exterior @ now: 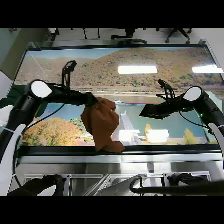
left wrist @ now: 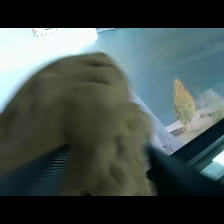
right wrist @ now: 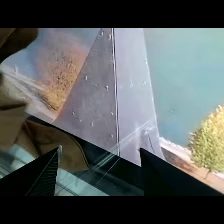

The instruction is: Fold the shirts.

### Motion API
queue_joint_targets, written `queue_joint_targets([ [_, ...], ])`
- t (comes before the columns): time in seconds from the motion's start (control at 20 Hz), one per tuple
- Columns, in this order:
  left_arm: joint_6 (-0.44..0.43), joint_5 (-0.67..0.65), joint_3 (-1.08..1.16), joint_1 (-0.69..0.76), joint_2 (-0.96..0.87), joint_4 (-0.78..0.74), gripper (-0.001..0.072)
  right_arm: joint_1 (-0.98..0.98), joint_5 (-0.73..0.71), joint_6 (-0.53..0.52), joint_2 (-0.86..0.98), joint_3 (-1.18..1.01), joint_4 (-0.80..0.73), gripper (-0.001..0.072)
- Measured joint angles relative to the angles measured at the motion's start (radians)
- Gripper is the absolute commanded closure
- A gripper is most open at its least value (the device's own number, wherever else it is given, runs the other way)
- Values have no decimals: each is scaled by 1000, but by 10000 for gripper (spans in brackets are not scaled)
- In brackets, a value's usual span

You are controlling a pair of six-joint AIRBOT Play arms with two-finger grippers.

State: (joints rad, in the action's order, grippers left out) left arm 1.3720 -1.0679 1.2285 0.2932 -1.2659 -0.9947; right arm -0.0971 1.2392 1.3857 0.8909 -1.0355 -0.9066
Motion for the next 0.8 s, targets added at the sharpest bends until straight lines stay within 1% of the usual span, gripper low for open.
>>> queue_joint_targets([
  [0.1,5,-25,-5,-8,-37,0,-2,0,20,-1,0,0,13,157],
  [0.25,10,-162,-3,-76,-63,1,-2,-6,46,-3,-1,12,23,156],
  [0.35,13,-235,-55,-134,-36,-3,-2,-29,47,-3,-2,45,30,156],
  [0.45,7,-267,-179,-195,32,-3,-2,-73,14,-11,0,101,45,156],
  [0.5,4,-255,-253,-221,69,-3,-2,-103,-26,-19,3,136,61,157],
  [0.6,-10,-187,-418,-261,143,8,-1,-169,-128,-47,24,194,97,158],
  [0.7,-43,-69,-568,-280,198,65,-1,-234,-244,-79,70,226,132,158],
  [0.8,-93,52,-669,-276,215,150,-1,-283,-343,-121,137,240,179,158],
])
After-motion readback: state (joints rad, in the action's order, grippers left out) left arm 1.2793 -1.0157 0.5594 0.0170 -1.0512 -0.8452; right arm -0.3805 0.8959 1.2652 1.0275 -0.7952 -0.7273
